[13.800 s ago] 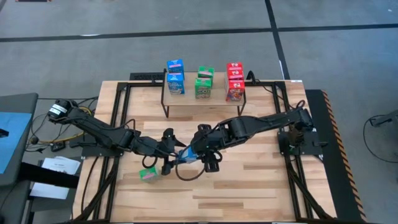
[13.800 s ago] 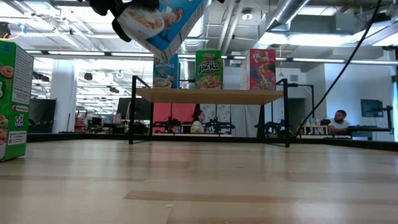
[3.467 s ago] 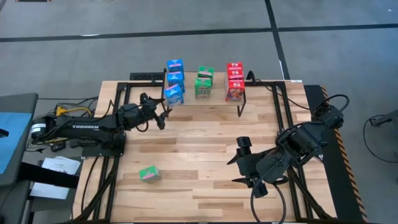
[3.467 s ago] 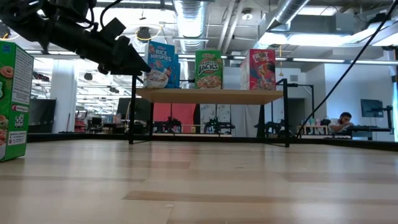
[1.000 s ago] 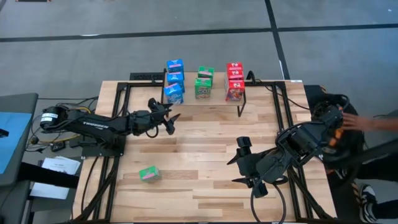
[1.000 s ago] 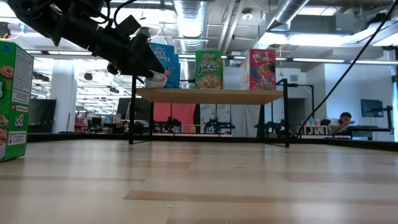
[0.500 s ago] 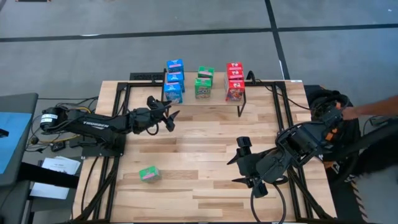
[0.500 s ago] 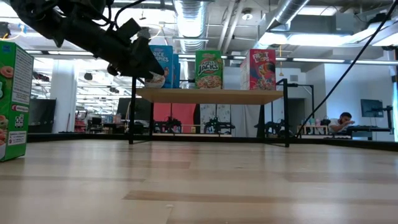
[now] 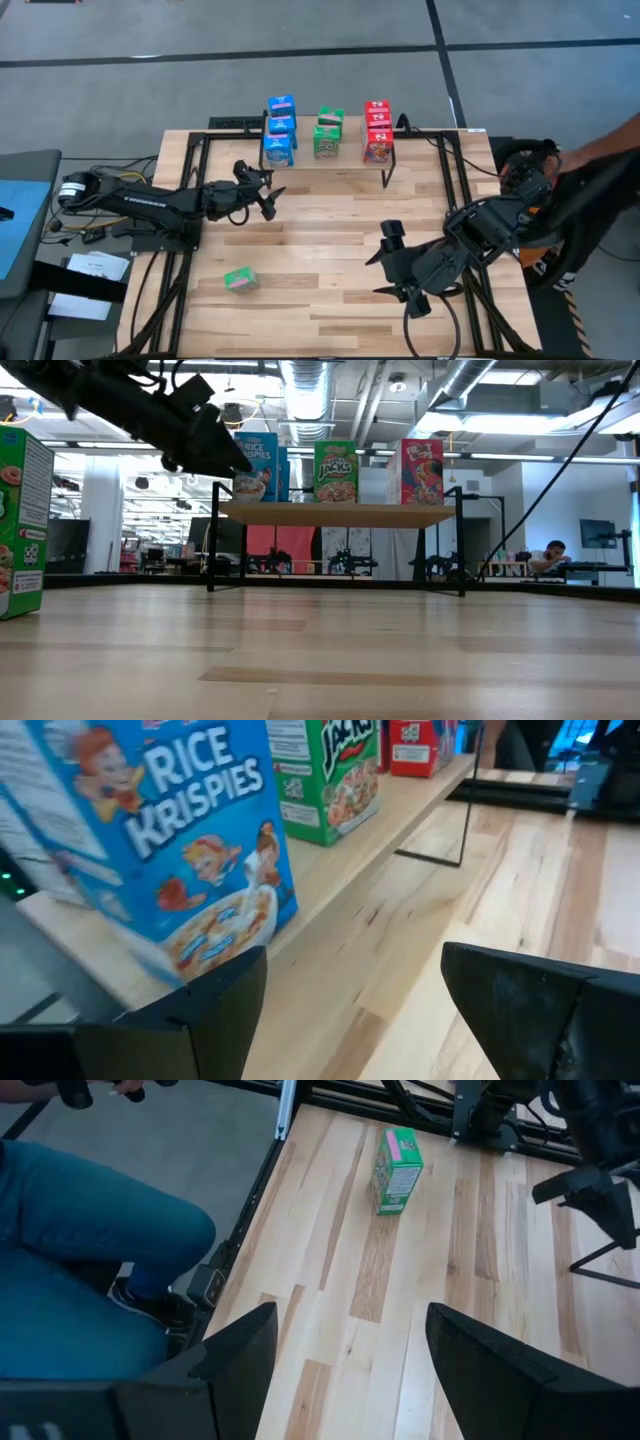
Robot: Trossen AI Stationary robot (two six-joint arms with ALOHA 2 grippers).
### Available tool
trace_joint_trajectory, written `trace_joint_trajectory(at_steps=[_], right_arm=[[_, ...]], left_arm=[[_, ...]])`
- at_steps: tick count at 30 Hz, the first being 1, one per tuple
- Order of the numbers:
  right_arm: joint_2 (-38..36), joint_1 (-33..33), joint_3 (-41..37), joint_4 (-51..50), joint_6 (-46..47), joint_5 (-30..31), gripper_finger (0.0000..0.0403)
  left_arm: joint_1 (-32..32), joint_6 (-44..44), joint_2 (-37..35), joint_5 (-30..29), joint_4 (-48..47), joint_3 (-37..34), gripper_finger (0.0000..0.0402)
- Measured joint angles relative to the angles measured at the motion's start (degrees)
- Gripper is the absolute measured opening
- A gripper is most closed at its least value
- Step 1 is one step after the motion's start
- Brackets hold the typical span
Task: Stack cereal on shelf
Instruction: Put the blue cereal box on the shelf aligned with the other blue cereal boxes
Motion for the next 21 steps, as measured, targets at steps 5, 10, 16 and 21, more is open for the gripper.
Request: trace_joint_trajectory(at_steps=[5, 10, 16, 21], right_arm=[[0.0, 0.0, 0.0, 0.0, 0.0, 0.0, 0.0281], [0.0, 0.0, 0.0, 0.0, 0.0, 0.0, 0.0281], [0.0, 0.0, 0.0, 0.0, 0.0, 0.0, 0.0281], [0.0, 0.0, 0.0, 0.0, 0.0, 0.0, 0.0281]], left_arm=[[-1.0, 0.3, -4.3, -2.4, -5.4, 0.0, 0.0291], [-0.7, 2.2, -7.2, -4.4, -6.2, 0.0, 0.0291], [2.1, 3.8, -8.0, -5.0, -4.0, 0.0, 0.0291], [6.0, 2.8, -7.7, 0.1, -3.6, 0.0, 0.0291]])
